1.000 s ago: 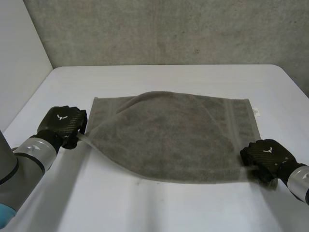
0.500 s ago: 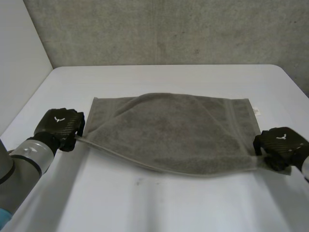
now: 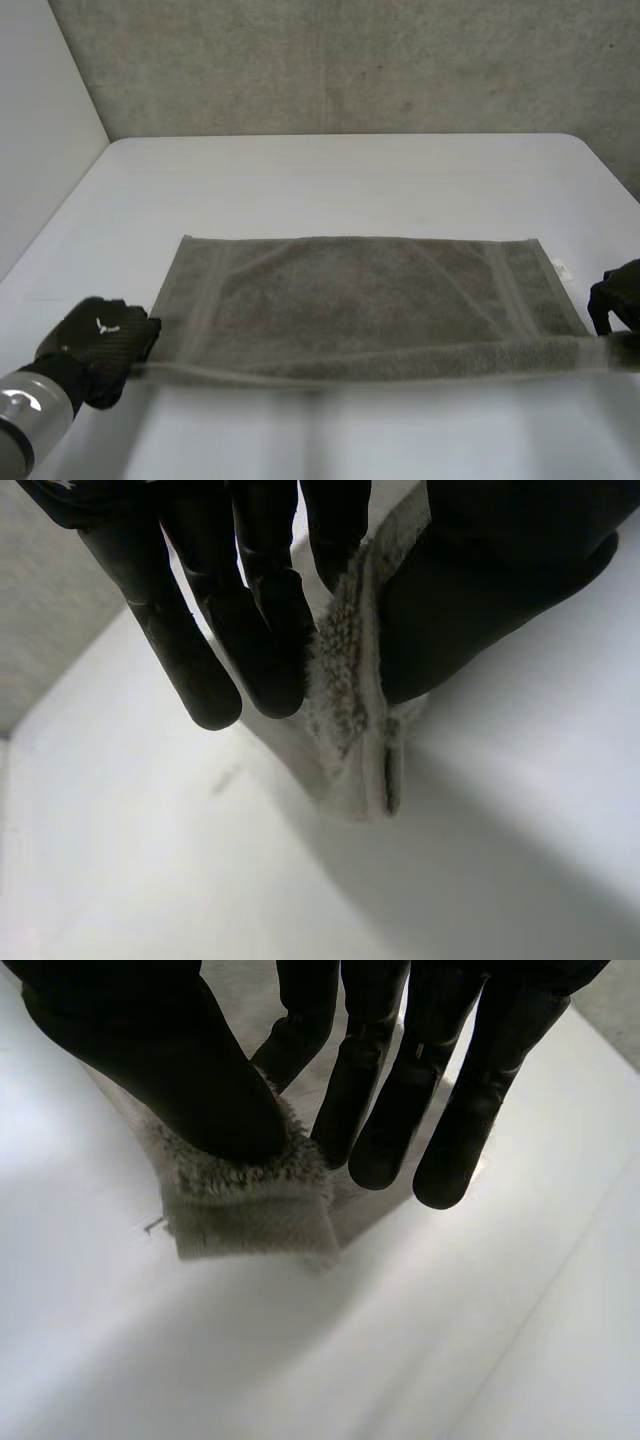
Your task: Fold the towel.
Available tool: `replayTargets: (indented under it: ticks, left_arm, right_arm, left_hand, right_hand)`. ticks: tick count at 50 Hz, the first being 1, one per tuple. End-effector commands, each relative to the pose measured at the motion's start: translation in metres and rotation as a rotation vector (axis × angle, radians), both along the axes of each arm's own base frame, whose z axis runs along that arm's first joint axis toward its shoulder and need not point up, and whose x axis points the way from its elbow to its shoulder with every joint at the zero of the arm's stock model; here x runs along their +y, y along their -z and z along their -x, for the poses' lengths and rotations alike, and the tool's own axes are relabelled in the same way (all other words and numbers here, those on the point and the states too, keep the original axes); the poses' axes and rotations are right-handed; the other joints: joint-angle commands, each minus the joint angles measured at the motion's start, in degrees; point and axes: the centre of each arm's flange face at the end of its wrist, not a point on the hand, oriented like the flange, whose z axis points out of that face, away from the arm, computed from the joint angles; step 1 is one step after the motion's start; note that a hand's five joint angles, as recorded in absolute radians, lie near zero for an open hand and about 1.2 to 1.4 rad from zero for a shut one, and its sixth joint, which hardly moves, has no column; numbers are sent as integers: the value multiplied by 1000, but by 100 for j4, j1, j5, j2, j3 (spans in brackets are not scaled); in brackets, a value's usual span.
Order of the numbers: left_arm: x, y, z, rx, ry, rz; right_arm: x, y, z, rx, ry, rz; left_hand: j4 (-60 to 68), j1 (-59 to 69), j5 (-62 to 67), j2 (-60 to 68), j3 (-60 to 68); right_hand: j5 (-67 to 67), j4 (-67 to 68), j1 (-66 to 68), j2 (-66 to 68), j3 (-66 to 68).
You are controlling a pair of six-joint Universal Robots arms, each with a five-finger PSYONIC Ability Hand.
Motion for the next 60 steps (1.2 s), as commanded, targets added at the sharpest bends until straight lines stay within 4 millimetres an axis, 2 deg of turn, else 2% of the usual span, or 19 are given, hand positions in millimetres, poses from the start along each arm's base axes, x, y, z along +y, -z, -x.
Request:
replayTargets:
  ticks: [1,6,8,9,14,17,22,30,38,48,49,50,51,52,53,54,55,56,60]
  left_arm:
    - [-41,1,13,44,10,86]
    - [-68,10,26,69,28,64]
    - [-88,18,34,86,28,46]
    - [-88,18,34,86,28,46]
    - [-129,27,53,141,28,55]
    - [-137,29,59,157,30,59]
    - [-172,32,76,207,34,104]
    - [-206,38,91,225,30,164]
    - [-224,49,95,213,-21,194]
    - [-222,67,102,199,-10,166]
    - [-222,69,102,198,-11,165]
    - [-222,69,102,198,-11,165]
    - [-222,69,102,200,-10,164]
    - [-222,69,102,200,-10,164]
    - [-222,69,102,201,-11,162]
    - [-222,69,102,197,-14,165]
    - [-222,69,102,197,-14,165]
    - [-222,67,102,199,-14,165]
    - [-221,62,102,208,-14,172]
  right_arm:
    - [-29,17,-3,-67,38,34]
    - [-48,32,-21,-111,23,16]
    - [-57,39,-25,-116,35,8]
    - [-57,39,-25,-116,35,7]
    - [-90,53,-40,-171,74,62]
    - [-104,59,-46,-196,93,96]
    - [-124,62,-55,-225,121,159]
    - [-152,63,-63,-257,150,293]
    - [-167,65,-64,-265,180,367]
    - [-170,78,-79,-264,148,351]
    - [-170,81,-80,-262,148,347]
    - [-170,81,-80,-262,148,346]
    - [-170,83,-79,-260,150,342]
    - [-170,83,-79,-260,150,342]
    - [-170,84,-79,-258,151,338]
    - [-170,84,-80,-255,151,339]
    - [-170,84,-80,-255,151,339]
    - [-170,82,-79,-252,159,345]
    - [-171,71,-79,-254,164,373]
  left_hand:
    - [1024,1196,1093,1034,1035]
    - [1024,1196,1093,1034,1035]
    - [1024,1196,1093,1034,1035]
    - [1024,1196,1093,1034,1035]
    - [1024,1196,1093,1034,1035]
    - [1024,1196,1093,1034,1035]
    - [1024,1196,1093,1034,1035]
    - [1024,1196,1093,1034,1035]
    - [1024,1196,1093,1034,1035]
    - [1024,1196,1093,1034,1035]
    - [1024,1196,1093,1034,1035]
    - [1024,1196,1093,1034,1035]
    - [1024,1196,1093,1034,1035]
    - [1024,1196,1093,1034,1035]
    - [-656,-484,-586,-646,-645]
    - [-3587,-3415,-3517,-3577,-3576]
    - [-3616,-3445,-3547,-3606,-3605]
    - [-5976,-5804,-5907,-5966,-5965]
    - [-5976,-5804,-5907,-5966,-5965]
  right_hand:
    - [1358,1177,250,1260,1209]
    - [1358,1177,250,1260,1209]
    - [1358,1177,250,1260,1209]
    - [1358,1177,250,1260,1209]
    - [1358,1177,250,1260,1209]
    - [1358,1177,250,1260,1209]
    - [1358,1177,250,1260,1209]
    - [1358,1177,250,1260,1209]
    - [1358,1177,250,1260,1209]
    - [1214,1033,106,1116,1065]
    - [-270,-451,-1378,-367,-418]
    - [-284,-466,-1393,-382,-433]
    - [-2350,-2531,-3458,-2447,-2498]
    - [-2370,-2551,-3478,-2468,-2519]
    - [-5251,-5432,-6359,-5349,-5400]
    - [-5642,-5823,-6750,-5740,-5791]
    - [-5642,-5823,-6750,-5740,-5791]
    - [-5642,-5823,-6750,-5740,-5791]
    - [-5642,-5823,-6750,-5740,-5791]
